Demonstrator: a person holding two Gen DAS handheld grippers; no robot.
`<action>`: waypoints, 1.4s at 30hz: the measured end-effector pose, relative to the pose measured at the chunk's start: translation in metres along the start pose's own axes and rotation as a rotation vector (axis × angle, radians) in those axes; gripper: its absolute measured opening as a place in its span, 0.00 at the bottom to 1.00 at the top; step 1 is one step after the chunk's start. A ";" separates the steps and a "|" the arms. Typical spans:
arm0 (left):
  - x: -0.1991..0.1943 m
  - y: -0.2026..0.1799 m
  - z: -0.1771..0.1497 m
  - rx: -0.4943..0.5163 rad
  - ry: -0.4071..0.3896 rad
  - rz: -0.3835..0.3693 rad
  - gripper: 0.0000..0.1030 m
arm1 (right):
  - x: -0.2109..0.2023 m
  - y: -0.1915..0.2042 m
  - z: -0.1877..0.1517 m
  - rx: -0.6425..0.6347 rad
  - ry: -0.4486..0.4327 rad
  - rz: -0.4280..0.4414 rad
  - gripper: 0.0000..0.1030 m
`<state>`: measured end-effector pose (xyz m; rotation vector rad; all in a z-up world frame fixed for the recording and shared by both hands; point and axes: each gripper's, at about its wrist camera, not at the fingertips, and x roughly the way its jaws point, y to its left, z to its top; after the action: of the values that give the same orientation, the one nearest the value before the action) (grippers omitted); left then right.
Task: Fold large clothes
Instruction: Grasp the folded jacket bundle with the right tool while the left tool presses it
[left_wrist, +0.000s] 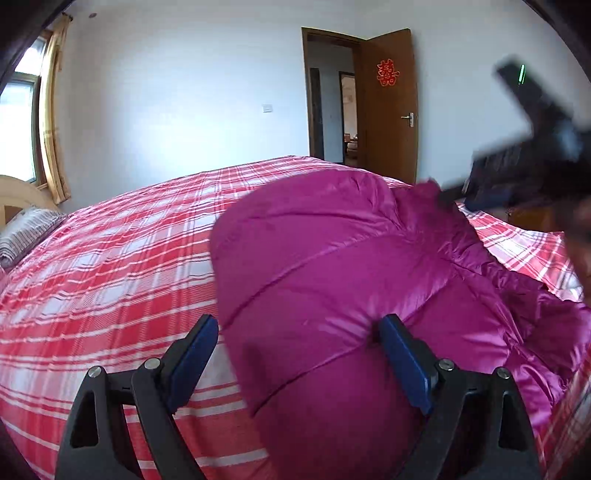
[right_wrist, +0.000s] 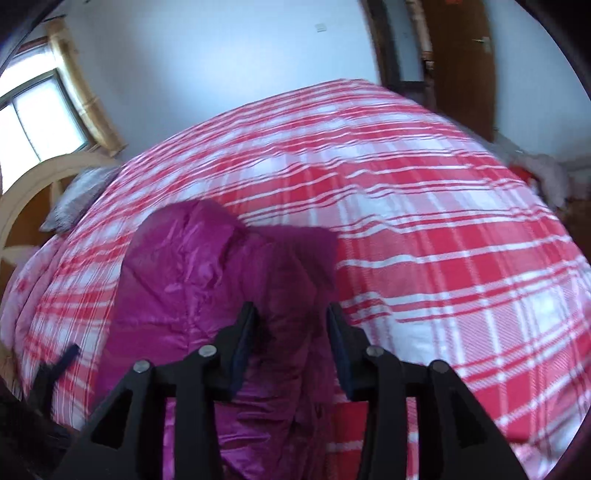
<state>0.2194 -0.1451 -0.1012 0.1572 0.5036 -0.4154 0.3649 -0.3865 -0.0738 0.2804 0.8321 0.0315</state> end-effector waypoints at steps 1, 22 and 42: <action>0.004 -0.005 0.000 -0.002 -0.002 0.001 0.87 | -0.011 0.005 0.003 0.024 -0.025 -0.037 0.44; 0.048 0.024 0.082 -0.142 0.067 0.244 0.87 | 0.032 -0.002 -0.005 0.227 -0.207 0.179 0.62; 0.142 0.033 0.042 -0.355 0.355 0.172 0.99 | 0.069 -0.013 -0.012 0.148 -0.093 0.091 0.60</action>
<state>0.3648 -0.1749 -0.1344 -0.0717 0.8974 -0.1236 0.4023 -0.3866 -0.1347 0.4555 0.7303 0.0415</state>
